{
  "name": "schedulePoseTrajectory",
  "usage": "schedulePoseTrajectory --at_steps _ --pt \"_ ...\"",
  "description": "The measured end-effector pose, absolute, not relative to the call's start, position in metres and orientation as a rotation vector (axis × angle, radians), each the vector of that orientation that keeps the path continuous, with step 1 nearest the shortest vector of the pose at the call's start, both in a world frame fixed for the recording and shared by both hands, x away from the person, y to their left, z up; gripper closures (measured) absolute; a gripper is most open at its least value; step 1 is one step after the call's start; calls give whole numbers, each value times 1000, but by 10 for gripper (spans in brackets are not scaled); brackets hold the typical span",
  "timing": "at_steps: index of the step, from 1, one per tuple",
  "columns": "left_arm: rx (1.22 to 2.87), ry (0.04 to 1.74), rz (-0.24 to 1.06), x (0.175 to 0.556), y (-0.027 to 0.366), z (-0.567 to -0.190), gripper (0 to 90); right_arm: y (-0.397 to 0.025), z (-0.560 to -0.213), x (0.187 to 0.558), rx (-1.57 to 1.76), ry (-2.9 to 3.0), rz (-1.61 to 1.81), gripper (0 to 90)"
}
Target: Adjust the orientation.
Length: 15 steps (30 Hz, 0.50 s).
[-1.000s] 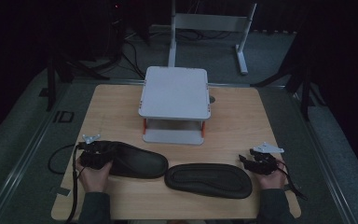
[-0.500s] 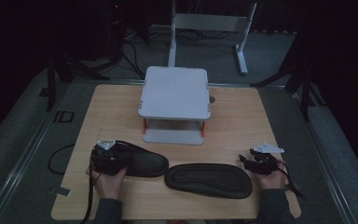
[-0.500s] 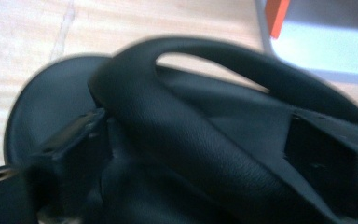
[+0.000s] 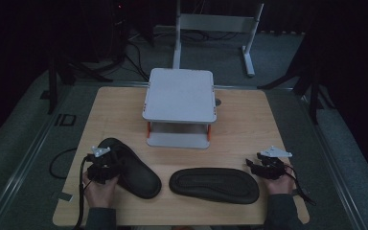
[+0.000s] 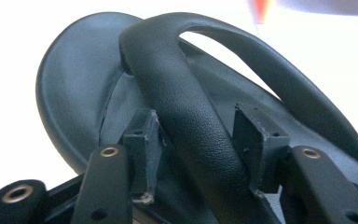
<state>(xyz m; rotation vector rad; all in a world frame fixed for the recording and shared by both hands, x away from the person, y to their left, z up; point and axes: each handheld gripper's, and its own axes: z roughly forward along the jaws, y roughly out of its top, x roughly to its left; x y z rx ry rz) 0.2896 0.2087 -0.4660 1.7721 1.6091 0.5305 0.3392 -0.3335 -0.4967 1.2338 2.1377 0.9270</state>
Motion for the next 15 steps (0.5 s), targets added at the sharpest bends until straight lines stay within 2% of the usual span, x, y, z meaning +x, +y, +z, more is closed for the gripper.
schedulePoseTrajectory --at_steps 6,15 --pt "1904 1387 506 284 191 -457 637 -333 -497 339 1230 2141 924 420" --pt "2103 1130 537 295 160 -452 695 -332 -497 339 1231 2142 925 420"
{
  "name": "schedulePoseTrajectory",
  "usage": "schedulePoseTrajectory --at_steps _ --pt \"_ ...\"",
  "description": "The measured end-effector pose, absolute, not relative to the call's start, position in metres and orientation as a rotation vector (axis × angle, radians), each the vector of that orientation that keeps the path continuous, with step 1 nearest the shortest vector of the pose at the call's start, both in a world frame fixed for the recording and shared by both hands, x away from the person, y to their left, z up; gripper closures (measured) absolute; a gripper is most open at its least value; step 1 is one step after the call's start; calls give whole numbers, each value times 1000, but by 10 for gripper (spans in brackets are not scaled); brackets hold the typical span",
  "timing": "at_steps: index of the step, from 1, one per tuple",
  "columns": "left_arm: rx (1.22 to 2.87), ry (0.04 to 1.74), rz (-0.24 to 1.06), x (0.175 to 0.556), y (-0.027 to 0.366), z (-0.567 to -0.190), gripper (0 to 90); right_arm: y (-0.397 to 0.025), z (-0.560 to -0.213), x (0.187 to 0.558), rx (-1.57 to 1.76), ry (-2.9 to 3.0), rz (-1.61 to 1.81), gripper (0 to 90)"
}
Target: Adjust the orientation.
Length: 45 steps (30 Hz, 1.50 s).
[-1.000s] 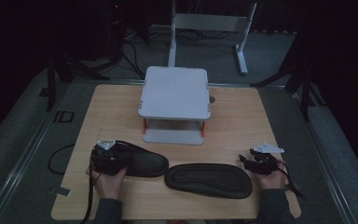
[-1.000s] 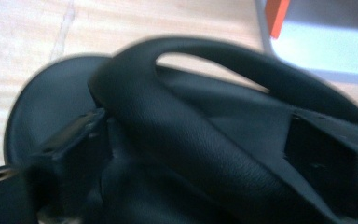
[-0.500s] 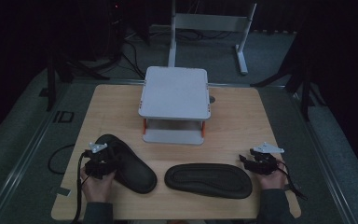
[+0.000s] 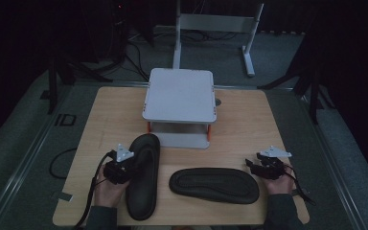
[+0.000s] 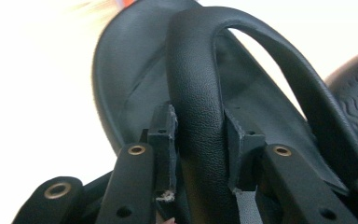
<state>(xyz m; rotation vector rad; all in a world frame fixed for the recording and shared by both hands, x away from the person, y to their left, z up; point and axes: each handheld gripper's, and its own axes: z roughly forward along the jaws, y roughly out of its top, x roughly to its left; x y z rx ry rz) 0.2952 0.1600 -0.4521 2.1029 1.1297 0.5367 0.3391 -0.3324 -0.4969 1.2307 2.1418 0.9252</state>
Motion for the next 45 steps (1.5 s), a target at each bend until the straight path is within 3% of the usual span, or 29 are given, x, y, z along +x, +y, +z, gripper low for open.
schedulePoseTrajectory --at_steps 7,12,16,22,35,38,39,45 --pt "2160 1037 517 320 151 -460 695 -332 -497 339 1230 2142 927 420" --pt "2090 1090 572 314 151 -457 539 -333 -496 338 1231 2140 936 420" --pt "2032 1087 636 299 151 -442 488 -331 -490 334 1220 2137 959 420" --pt "2023 989 625 278 130 -427 449 -333 -478 322 1210 2139 1021 421" --pt "2126 815 531 278 44 -438 440 -350 -468 268 1115 2219 1010 393" --pt "2126 813 522 280 40 -439 441 -352 -468 258 1096 2232 1030 378" --pt "2132 824 511 289 30 -444 452 -352 -467 248 1061 2252 1040 323" --pt "2150 819 533 296 18 -447 454 -350 -471 227 959 2299 1066 260"
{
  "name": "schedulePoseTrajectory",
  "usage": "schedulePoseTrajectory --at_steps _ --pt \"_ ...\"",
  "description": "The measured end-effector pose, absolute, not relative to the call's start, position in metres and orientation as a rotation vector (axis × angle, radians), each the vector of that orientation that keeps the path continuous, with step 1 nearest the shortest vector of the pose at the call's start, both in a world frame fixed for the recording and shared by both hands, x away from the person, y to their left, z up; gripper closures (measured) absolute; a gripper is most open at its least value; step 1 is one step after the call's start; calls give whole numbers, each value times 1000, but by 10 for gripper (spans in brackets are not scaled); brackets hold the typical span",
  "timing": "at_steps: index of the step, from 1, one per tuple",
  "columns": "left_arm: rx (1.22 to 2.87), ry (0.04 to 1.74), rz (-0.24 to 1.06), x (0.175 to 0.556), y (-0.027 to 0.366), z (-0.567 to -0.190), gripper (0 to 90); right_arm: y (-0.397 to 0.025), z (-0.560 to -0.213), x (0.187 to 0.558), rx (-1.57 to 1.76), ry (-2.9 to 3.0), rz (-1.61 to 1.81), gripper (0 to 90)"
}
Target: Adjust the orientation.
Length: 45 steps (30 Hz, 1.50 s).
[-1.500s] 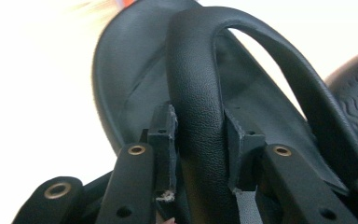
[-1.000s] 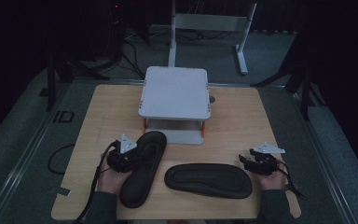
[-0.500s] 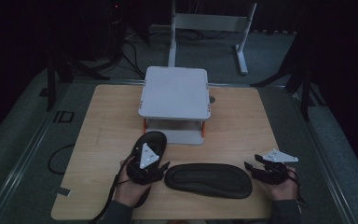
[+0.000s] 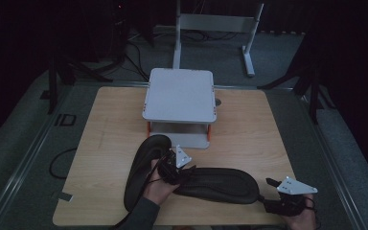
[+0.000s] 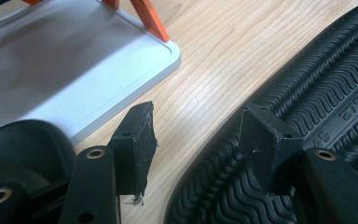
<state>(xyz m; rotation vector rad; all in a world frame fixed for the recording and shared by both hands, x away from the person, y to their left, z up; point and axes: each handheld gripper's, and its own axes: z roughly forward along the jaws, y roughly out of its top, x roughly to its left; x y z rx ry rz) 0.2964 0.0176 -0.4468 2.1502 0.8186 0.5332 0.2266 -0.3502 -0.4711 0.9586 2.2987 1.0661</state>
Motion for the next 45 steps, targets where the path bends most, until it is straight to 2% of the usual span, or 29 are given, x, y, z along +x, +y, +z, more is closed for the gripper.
schedulePoseTrajectory --at_steps 4,11,17,24,26,29,32,37,45 --pt "2192 822 530 301 8 -452 454 -345 -473 221 907 2340 1070 203" --pt "2218 867 473 312 4 -458 481 -340 -472 225 885 2335 1140 198" --pt "2223 947 410 324 1 -459 543 -336 -463 246 911 2279 1208 262" --pt "2242 965 345 332 -4 -462 591 -324 -452 283 982 2194 1197 350" --pt "2252 958 282 332 -5 -464 620 -322 -447 294 1020 2160 1186 373" --pt "2289 879 272 324 -12 -465 649 -320 -442 306 1043 2139 1136 394" --pt "2277 814 242 316 -14 -465 621 -319 -441 316 1077 2141 1170 393" --pt "2200 760 315 302 -12 -451 545 -308 -443 326 1085 2156 1166 394" --pt "2103 733 321 286 -15 -423 461 -283 -441 335 1042 2186 1212 408"
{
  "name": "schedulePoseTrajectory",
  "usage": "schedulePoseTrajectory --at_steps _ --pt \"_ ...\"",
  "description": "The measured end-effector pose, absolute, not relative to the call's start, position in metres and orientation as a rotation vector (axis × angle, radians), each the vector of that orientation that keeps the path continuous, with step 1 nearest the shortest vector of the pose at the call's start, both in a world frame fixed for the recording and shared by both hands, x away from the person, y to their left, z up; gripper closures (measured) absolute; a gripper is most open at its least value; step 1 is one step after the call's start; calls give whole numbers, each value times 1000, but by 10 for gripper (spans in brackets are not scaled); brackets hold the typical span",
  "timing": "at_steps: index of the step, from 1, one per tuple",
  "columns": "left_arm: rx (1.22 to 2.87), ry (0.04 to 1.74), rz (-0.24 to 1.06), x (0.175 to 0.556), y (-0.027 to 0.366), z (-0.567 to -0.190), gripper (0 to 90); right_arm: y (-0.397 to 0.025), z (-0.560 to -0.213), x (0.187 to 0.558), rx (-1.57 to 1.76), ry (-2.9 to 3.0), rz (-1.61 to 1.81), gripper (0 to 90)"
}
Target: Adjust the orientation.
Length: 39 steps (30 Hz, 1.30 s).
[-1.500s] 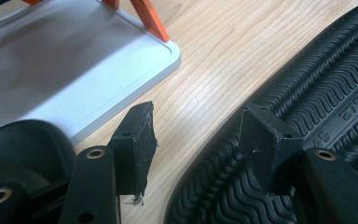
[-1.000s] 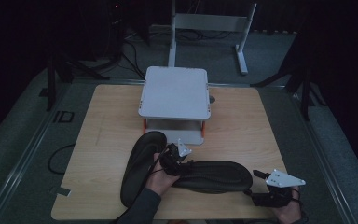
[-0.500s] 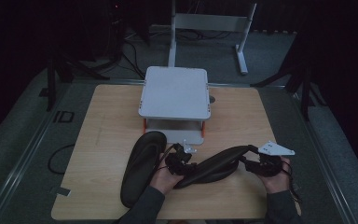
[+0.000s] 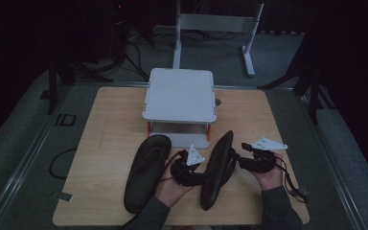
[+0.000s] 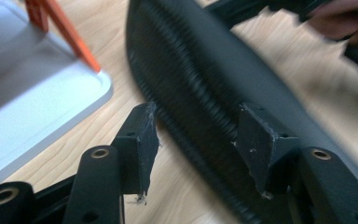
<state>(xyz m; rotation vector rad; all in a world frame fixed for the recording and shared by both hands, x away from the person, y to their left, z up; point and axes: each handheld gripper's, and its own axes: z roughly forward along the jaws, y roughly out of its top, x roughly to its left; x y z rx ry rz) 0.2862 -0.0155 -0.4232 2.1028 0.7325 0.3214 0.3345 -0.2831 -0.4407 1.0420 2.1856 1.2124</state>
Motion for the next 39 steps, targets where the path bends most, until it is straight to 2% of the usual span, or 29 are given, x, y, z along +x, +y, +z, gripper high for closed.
schedulePoseTrajectory --at_steps 6,9,12,19,21,28,33,39 --pt "2068 739 330 282 -29 -416 373 -271 -438 336 1032 2189 1235 428" --pt "2071 771 337 283 -37 -418 295 -266 -438 336 1034 2188 1249 441" --pt "2053 808 332 285 -41 -422 273 -261 -437 336 1026 2189 1261 451" --pt "2039 829 346 288 -46 -427 269 -256 -435 336 1020 2192 1274 464" --pt "2036 834 361 287 -42 -426 270 -256 -434 335 1014 2189 1274 438" --pt "2014 874 405 284 -18 -423 280 -269 -423 320 988 2114 1313 443" --pt "2012 917 487 283 5 -421 336 -274 -426 315 972 2129 1301 446" --pt "2024 978 463 290 31 -428 402 -267 -441 322 988 2179 1272 439"
